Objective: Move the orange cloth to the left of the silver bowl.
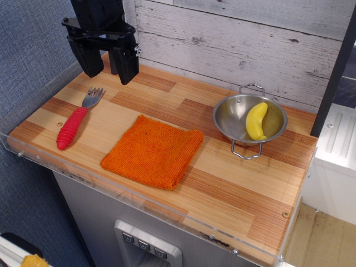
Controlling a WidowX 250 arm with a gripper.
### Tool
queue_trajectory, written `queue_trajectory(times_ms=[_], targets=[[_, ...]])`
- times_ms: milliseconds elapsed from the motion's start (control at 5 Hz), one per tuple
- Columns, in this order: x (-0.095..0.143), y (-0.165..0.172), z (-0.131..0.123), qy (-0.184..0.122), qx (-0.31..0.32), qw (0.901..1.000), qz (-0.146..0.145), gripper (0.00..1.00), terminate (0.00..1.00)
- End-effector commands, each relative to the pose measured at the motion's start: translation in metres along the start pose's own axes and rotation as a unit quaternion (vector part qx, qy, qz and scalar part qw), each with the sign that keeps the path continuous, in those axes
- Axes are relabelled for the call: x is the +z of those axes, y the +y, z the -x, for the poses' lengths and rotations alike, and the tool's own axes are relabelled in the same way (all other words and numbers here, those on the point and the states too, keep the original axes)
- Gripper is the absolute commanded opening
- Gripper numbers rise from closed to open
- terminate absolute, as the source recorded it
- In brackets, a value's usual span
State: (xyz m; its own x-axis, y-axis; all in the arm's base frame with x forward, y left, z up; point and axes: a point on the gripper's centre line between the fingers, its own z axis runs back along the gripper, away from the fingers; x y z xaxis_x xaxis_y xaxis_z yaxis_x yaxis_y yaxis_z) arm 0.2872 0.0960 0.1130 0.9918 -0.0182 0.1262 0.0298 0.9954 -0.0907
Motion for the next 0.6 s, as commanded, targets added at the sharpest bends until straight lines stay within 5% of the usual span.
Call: queue_trajectory(times_ms=[0, 400], targets=[[0.000, 0.000, 0.000, 0.000, 0.000, 1.0000, 0.000, 1.00, 0.00], [-0.011, -0.026, 0.008, 0.006, 0.001, 0.9999, -0.009, 1.00, 0.00]])
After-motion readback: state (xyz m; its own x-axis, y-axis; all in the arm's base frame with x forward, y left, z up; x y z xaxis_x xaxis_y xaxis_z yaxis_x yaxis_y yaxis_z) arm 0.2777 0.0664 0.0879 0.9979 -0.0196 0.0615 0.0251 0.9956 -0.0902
